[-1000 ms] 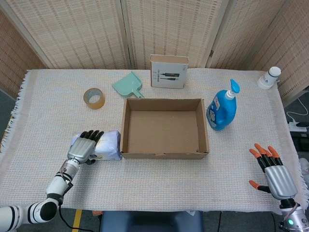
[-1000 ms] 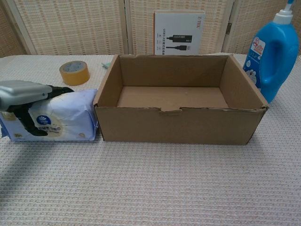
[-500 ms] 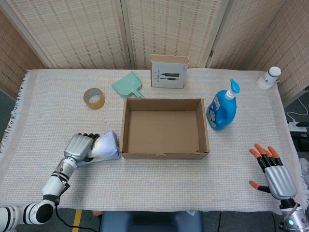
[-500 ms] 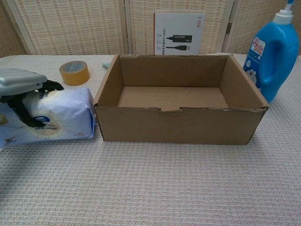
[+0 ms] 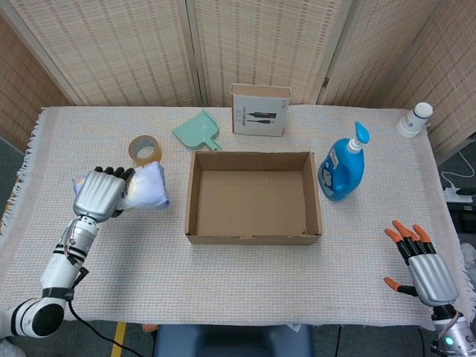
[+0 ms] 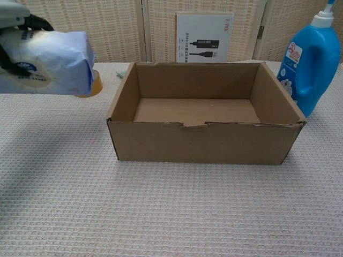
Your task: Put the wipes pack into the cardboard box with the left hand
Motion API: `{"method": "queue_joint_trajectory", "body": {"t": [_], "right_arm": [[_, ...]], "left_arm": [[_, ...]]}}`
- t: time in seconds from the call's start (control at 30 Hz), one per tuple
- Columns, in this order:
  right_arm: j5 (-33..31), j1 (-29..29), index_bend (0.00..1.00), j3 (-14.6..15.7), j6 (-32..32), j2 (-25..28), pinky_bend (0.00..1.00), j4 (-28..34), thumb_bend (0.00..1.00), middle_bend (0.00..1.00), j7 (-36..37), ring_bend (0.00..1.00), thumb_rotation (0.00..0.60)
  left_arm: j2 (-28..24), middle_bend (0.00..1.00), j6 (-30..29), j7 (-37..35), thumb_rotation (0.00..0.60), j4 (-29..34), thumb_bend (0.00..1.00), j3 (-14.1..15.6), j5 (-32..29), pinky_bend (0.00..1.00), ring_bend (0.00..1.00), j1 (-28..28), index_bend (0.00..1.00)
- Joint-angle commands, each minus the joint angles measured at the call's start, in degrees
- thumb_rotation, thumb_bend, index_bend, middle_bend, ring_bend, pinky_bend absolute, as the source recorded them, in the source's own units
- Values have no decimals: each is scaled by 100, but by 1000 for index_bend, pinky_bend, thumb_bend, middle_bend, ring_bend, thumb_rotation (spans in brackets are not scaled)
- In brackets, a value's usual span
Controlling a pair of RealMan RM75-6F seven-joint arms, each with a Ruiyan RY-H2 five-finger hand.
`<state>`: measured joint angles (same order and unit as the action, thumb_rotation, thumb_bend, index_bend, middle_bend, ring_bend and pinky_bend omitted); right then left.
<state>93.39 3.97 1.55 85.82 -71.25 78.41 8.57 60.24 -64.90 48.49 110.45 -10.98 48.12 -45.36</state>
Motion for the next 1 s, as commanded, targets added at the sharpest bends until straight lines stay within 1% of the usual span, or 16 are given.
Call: {"method": "queue_joint_trajectory", "body": {"t": [0.03,0.1,0.17,0.23,0.37,0.43,0.6,0.73,0.83,0.93,1.0], "right_arm": [[6,17,122,0,-17,-21,0,-33,0,0,63,0,600],[6,19,122,4,-23,-31,0,-68,0,0,107,0,600],[-4,17,122,2,-20,-34,0,-110,0,0,160,0,600],[-35,8,122,-6,-18,-31,0,-152,0,0,225,0,600],[-82,-10,122,-13,-19,-36,0,-232,0,0,354,0,600],[-89,-19,122,-13,-8,-42,0,-271,0,0,412,0,600],[-133,-40,122,-34,14,-39,0,-342,0,0,523,0,600],[-192,-45,122,-48,-24,-32,0,-389,0,0,592,0,600],[-221,-51,122,-60,-32,-30,0,-414,0,0,639,0,600],[-265,-68,122,-74,-32,-37,0,-462,0,0,728,0,600],[-297,-73,122,-82,-51,-39,0,-501,0,0,783,0,600]], "left_arm": [[-164,661,-204,312,600,557,300,-349,-87,628,545,-370,558],[-36,677,-257,244,600,748,300,-493,22,653,568,-507,577],[350,715,-439,-6,600,735,298,-653,428,694,610,-627,617],[866,743,-707,-134,600,550,298,-727,934,721,639,-757,647],[1840,748,-1084,-442,600,184,300,-915,1535,739,653,-1038,659],[2287,739,-1136,-538,600,16,300,-974,1569,739,651,-1184,651],[3180,725,-1206,-528,600,-518,301,-1035,1460,736,647,-1473,633],[3896,724,-1273,-688,600,-1184,300,-1090,1476,736,647,-1669,629],[4336,724,-1197,-844,600,-1825,299,-1031,1624,736,647,-1823,629],[4654,722,-1015,-994,600,-2436,301,-981,1700,735,646,-1951,626],[4815,699,-948,-1131,600,-2768,299,-989,1733,727,640,-1995,602]]}}
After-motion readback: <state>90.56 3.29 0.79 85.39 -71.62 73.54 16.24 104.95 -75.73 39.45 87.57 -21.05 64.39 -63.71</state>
